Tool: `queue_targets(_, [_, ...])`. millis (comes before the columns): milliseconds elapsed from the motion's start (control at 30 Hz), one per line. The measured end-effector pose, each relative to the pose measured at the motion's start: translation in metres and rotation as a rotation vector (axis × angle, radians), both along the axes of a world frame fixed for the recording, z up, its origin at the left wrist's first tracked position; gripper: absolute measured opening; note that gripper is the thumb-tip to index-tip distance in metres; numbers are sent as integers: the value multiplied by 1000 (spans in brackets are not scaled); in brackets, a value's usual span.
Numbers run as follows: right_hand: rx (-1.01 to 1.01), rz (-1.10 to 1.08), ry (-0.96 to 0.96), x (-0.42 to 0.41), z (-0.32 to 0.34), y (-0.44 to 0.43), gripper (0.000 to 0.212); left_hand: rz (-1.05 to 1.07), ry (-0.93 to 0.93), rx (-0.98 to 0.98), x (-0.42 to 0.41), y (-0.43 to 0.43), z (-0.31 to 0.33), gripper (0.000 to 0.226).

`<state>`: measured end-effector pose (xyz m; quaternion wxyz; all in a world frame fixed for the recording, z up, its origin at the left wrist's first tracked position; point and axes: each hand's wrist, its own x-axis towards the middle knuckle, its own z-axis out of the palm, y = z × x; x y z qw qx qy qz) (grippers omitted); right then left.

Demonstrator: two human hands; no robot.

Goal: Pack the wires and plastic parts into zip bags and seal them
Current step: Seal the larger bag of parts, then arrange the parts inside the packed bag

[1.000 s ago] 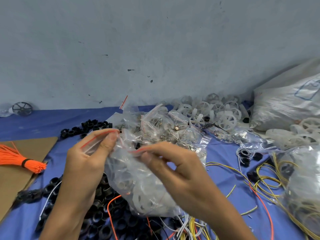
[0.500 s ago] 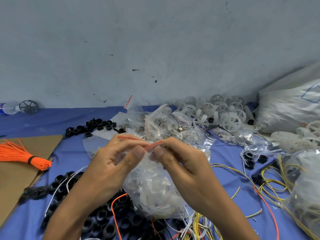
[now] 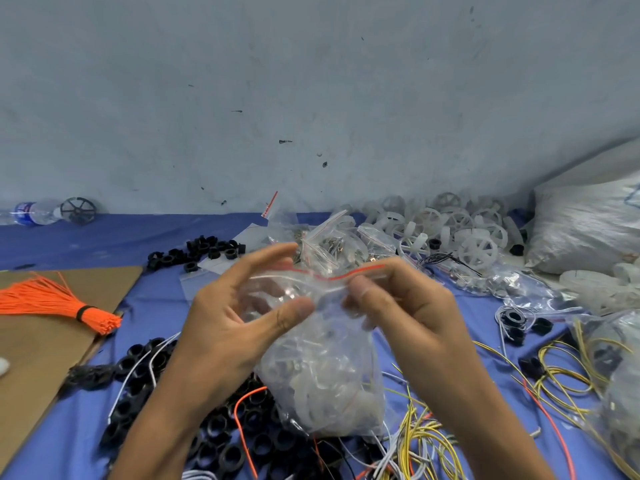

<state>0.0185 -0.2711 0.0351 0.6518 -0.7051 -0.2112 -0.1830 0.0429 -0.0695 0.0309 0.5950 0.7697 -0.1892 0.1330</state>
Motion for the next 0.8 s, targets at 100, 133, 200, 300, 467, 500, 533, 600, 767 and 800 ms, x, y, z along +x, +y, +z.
queue_targets(100, [92, -61, 18, 4, 3, -13, 10, 85, -12, -181, 5, 6, -1, 56])
queue_targets(133, [92, -83, 20, 5, 3, -16, 10, 103, -16, -217, 5, 6, 0, 52])
queue_targets(200, [80, -110, 27, 6, 2, -20, 11, 103, -23, -201, 4, 5, 1, 41])
queue_targets(300, [72, -110, 44, 5, 3, -20, 13, 42, 0, -105, -3, 1, 5, 25])
queue_targets(467, [58, -97, 51, 4, 4, -21, 15, 113, -18, -153, -4, -2, 8, 21])
queue_targets(500, [63, -107, 47, 4, 4, -22, 15, 115, -24, -157, -5, -2, 9, 21])
queue_targets(533, [71, -119, 43, 4, 4, -22, 13, 108, -25, -157, -6, -3, 9, 18])
queue_targets(600, [78, -137, 46, 4, 5, -25, 14, 91, -23, -146, -8, -3, 11, 13])
queue_targets(767, [-56, -73, 3, 1, 8, -20, 11, 351, -309, 296, -16, -1, 17, 28])
queue_targets(800, [-91, -54, -21, 0, 8, -16, 13, 378, -386, 386, -18, -4, 19, 35])
